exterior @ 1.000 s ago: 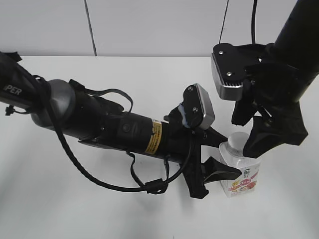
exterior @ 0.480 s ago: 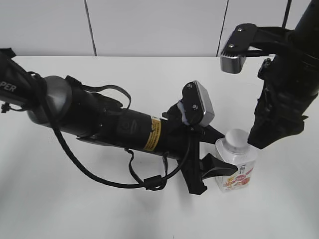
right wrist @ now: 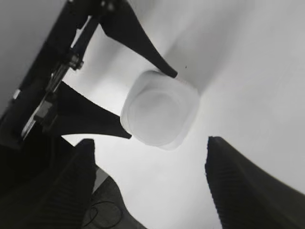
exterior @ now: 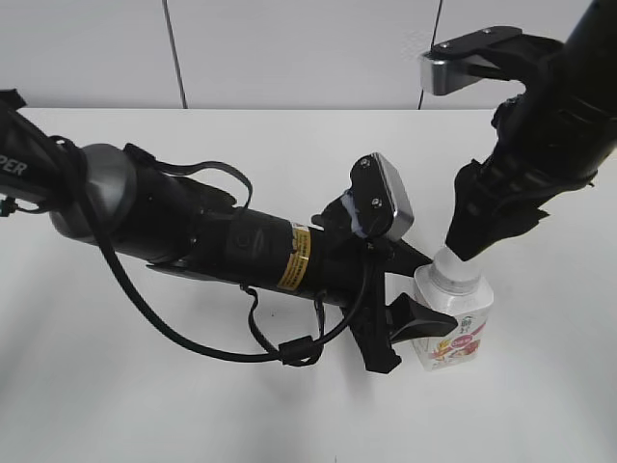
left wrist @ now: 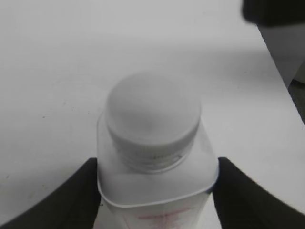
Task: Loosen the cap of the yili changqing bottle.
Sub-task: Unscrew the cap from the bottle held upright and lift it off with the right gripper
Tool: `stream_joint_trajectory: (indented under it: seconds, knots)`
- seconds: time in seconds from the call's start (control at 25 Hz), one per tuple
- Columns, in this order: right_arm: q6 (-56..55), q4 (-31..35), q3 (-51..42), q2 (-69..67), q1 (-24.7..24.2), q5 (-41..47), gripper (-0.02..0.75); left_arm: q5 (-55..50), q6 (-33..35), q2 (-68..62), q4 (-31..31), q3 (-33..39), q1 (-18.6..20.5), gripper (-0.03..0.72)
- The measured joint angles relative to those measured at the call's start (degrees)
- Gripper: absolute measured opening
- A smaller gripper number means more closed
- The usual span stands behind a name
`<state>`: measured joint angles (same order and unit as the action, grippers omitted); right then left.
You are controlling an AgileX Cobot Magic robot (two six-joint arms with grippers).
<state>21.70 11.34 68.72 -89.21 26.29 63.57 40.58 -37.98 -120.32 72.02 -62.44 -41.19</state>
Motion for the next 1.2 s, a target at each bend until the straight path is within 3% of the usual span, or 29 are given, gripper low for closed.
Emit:
stream_joint_trajectory:
  seconds: [0.56,1.2]
  knots:
    - [0.23,-3.59,-0.11,-5.90,1.53,-2.66,0.566,-1.51,-3.39,0.59,3.68,-0.17,0.00,0.438]
    - [0.02,-2.95,-0.11,-9.04,1.53,-3.15,0.566,-1.63,-3.56,0.59,3.84,-0.19,0.00,0.438]
